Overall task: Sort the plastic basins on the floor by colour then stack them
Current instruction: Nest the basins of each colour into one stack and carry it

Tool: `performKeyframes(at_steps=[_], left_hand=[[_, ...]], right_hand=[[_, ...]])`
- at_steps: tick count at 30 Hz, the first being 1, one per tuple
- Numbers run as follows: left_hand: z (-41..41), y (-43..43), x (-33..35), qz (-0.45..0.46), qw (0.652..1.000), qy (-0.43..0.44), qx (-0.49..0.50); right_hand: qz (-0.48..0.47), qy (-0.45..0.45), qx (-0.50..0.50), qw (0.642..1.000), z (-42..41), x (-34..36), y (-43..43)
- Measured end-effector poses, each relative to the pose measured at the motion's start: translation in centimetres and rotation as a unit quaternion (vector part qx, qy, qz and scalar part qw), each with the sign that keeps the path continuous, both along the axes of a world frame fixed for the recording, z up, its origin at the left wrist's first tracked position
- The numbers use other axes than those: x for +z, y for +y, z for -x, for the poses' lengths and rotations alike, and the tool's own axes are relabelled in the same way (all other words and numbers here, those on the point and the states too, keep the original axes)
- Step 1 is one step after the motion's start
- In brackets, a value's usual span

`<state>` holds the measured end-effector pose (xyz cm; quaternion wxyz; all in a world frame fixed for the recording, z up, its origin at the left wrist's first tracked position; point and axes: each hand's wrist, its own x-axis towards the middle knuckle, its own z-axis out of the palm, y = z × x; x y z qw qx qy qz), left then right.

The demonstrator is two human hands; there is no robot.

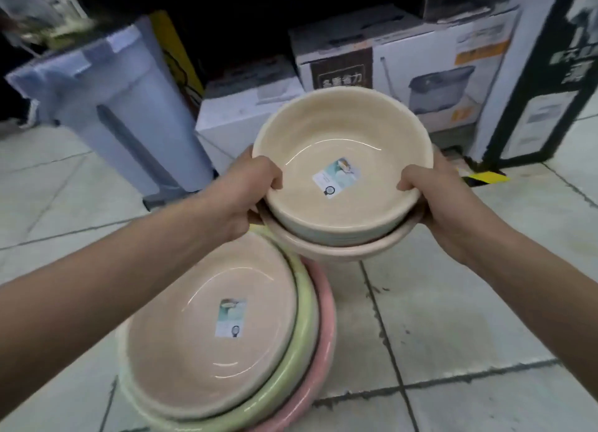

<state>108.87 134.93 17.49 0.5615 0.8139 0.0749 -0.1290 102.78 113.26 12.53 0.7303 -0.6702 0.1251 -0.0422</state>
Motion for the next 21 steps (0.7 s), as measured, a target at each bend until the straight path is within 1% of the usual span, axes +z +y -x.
performKeyframes(at_steps=[3, 8, 13, 16, 21], left_hand=[[1.8, 7.6, 1.5, 0.013, 0.998, 0.01, 0.062], [5.0, 16.4, -0.1, 0.021, 0.995, 0.027, 0.092], [7.5, 20.1, -3.5, 0.019, 0.993, 0.044, 0.108], [8.3, 21.4, -4.5, -0.008, 0.992, 0.059, 0.107], [9.3, 22.7, -5.9, -0.073, 0.992, 0.049, 0.086]], right_hand=[[0.033, -0.015, 0.067, 0.997, -1.1, 1.7, 6.7], [0.08, -0.01, 0.13, 0.988, 0.2, 0.9, 14.5], [0.154, -0.015, 0.151, 0.976, 2.7, 0.4, 17.9], [0.146, -0.02, 0.166, 0.975, 4.0, -0.4, 18.4], [0.159, 0.013, 0.154, 0.975, 6.5, -2.7, 20.3]])
